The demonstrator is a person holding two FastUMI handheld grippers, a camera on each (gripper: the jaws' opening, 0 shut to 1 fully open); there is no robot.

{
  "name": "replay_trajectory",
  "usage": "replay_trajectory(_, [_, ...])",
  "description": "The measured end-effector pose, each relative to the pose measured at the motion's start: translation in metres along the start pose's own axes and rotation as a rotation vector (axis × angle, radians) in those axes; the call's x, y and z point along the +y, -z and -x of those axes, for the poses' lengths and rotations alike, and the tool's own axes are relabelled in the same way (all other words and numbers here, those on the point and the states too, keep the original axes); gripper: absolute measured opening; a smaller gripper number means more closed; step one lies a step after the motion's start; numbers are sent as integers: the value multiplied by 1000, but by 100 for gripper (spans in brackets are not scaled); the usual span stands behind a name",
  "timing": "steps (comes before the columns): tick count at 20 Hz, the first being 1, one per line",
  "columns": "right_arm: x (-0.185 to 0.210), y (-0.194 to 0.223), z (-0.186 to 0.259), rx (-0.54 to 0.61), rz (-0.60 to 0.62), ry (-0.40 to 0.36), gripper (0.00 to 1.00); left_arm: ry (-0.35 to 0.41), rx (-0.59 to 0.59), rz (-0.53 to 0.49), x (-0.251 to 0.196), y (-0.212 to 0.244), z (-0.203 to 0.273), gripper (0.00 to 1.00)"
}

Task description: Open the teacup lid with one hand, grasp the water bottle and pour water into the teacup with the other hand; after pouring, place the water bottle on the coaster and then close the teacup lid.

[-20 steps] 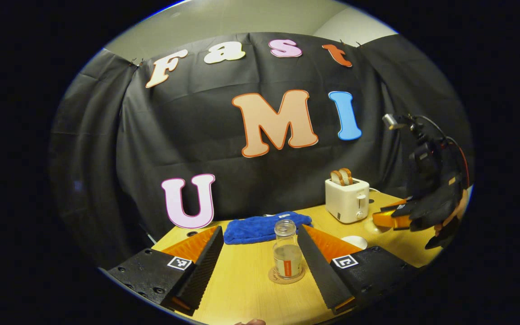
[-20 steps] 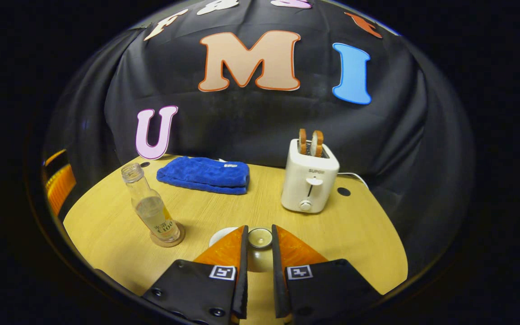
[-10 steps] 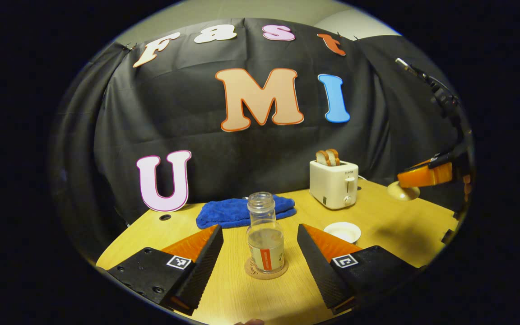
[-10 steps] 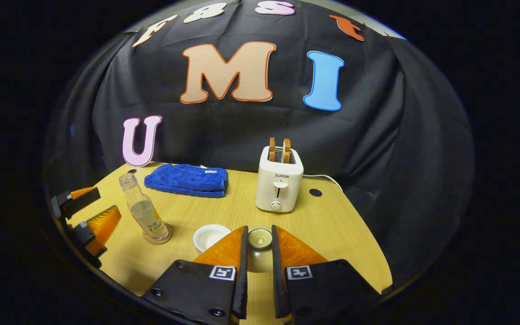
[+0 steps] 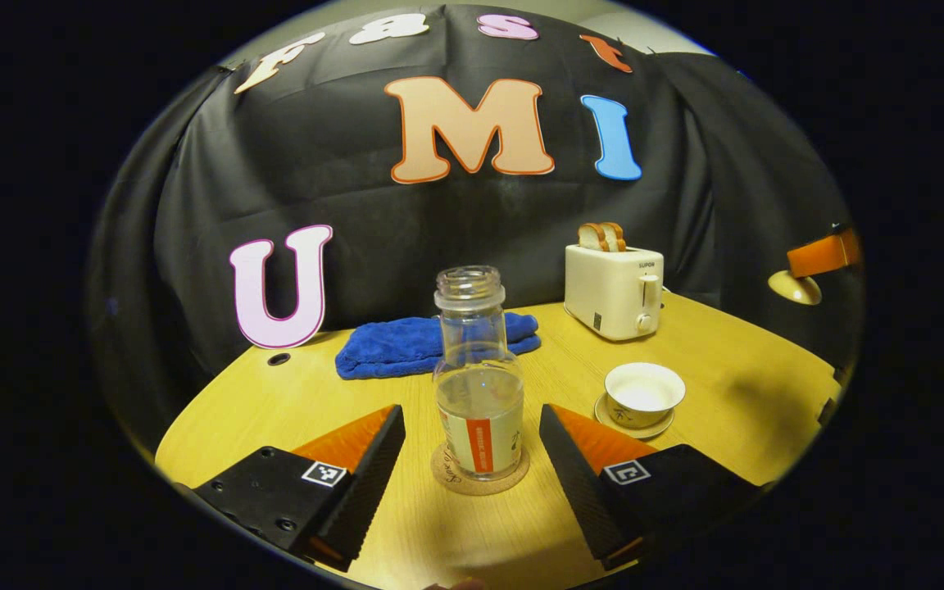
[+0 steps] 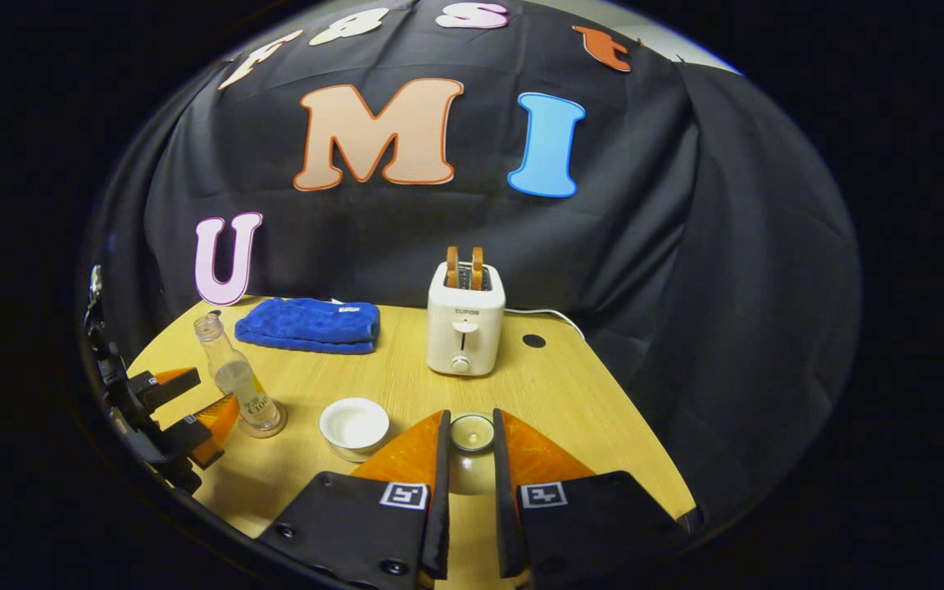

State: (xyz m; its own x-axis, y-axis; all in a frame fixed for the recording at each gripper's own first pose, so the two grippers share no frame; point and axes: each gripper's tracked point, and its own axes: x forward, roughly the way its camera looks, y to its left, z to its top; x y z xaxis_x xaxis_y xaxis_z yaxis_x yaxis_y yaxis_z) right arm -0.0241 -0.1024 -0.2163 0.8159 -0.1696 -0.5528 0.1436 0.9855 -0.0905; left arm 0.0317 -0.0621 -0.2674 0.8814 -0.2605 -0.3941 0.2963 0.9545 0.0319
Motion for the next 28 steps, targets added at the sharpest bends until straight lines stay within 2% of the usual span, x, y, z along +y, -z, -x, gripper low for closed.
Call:
replay_trajectory(8, [-7, 6, 11, 15, 22, 18, 27, 50, 76, -43, -11, 29, -31, 97])
replay_trajectory(12, [-14, 11, 12, 23, 11, 23, 27, 44, 94, -86, -10, 33, -37, 96])
replay_trajectory(16, [-23, 15, 13, 28, 4, 29, 27, 27, 118, -121, -4, 36, -42, 84])
replay_trajectory(17, [-24, 15, 13, 28, 2, 28, 25, 28, 114, -126, -5, 36, -43, 79])
replay_trajectory(21, [-30, 17, 11, 29, -3, 20, 25, 29, 130, -176, -9, 33, -45, 78])
replay_trajectory(28, [-37, 20, 6, 30, -18, 6, 25, 38, 161, -253, -18, 30, -45, 70])
